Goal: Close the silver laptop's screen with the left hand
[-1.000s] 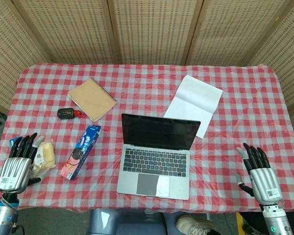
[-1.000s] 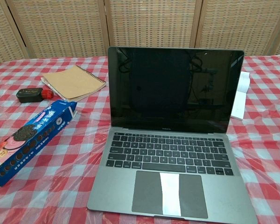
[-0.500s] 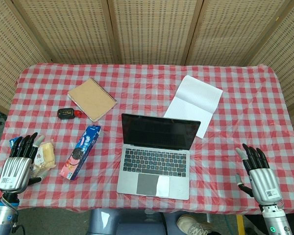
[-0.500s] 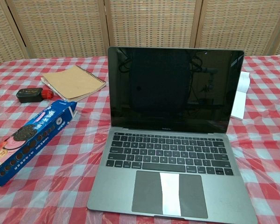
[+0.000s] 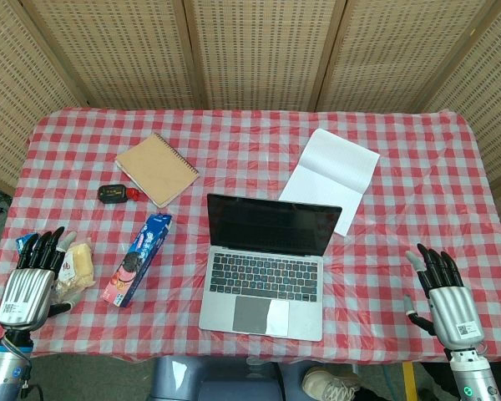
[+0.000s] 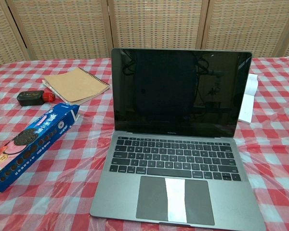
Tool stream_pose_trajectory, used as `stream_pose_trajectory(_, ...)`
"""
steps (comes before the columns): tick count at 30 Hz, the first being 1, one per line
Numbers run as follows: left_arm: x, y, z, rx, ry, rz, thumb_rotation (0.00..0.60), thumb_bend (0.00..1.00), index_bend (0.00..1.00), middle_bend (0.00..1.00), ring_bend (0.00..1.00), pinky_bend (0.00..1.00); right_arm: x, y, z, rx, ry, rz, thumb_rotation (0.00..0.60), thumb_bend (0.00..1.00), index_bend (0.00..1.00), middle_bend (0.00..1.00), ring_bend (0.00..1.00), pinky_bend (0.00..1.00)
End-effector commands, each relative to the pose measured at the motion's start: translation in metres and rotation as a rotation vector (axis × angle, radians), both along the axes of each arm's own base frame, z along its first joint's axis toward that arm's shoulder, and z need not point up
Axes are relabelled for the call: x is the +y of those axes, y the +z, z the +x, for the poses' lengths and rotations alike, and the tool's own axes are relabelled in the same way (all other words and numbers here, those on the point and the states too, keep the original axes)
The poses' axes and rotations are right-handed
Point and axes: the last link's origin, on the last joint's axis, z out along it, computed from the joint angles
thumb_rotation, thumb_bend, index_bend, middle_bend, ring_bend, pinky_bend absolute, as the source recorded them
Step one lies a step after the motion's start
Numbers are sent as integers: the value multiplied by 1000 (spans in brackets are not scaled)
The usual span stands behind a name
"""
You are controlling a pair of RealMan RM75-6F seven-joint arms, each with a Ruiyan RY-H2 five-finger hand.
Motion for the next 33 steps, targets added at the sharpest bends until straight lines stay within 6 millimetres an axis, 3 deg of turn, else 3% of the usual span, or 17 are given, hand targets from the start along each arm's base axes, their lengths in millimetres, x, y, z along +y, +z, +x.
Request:
stream_pose_trajectory(1, 0, -1, 0, 2, -1, -5, 600, 0, 0, 0, 0, 0, 0, 0, 0, 1, 1, 1, 600, 683, 0, 0, 0, 0)
stream_pose_trajectory(9, 9, -5, 9, -45, -30, -46, 600, 0, 0, 0, 0, 0, 0, 1, -2, 16, -16, -8, 600, 684, 0, 0, 0, 0)
stream_pose_trajectory(13, 25, -6, 17, -57, -65, -67, 600, 0, 0, 0, 0, 0, -2, 3, -3, 23, -33, -20, 600, 685, 0, 0, 0, 0)
stream_pose_trajectory(18, 62, 0, 40, -62, -139, -59, 600, 75, 0, 0, 0, 0, -7, 1, -6, 48, -65, -26, 600, 686, 0, 0, 0, 0)
stream_pose_trajectory(20, 78, 0, 51, -66, -170, -68, 600, 154, 0, 0, 0, 0, -9, 0, -8, 57, -76, -30, 600, 686, 0, 0, 0, 0)
stream_pose_trajectory(25, 115, -2, 81, -113, -228, -109, 600, 620, 0, 0, 0, 0, -15, -1, -13, 73, -108, -42, 600, 687, 0, 0, 0, 0)
stream_pose_trajectory(28, 136, -5, 97, -116, -254, -145, 600, 813, 17, 0, 0, 0, -19, -1, -17, 78, -128, -46, 600, 687, 0, 0, 0, 0)
stream_pose_trajectory(31, 154, -10, 116, -133, -282, -174, 600, 975, 58, 0, 0, 6, -23, -1, -21, 82, -146, -50, 600, 688, 0, 0, 0, 0)
stream_pose_trajectory(33, 166, -14, 126, -143, -291, -201, 600, 999, 82, 0, 0, 26, -24, -2, -24, 85, -155, -49, 600, 687, 0, 0, 0, 0)
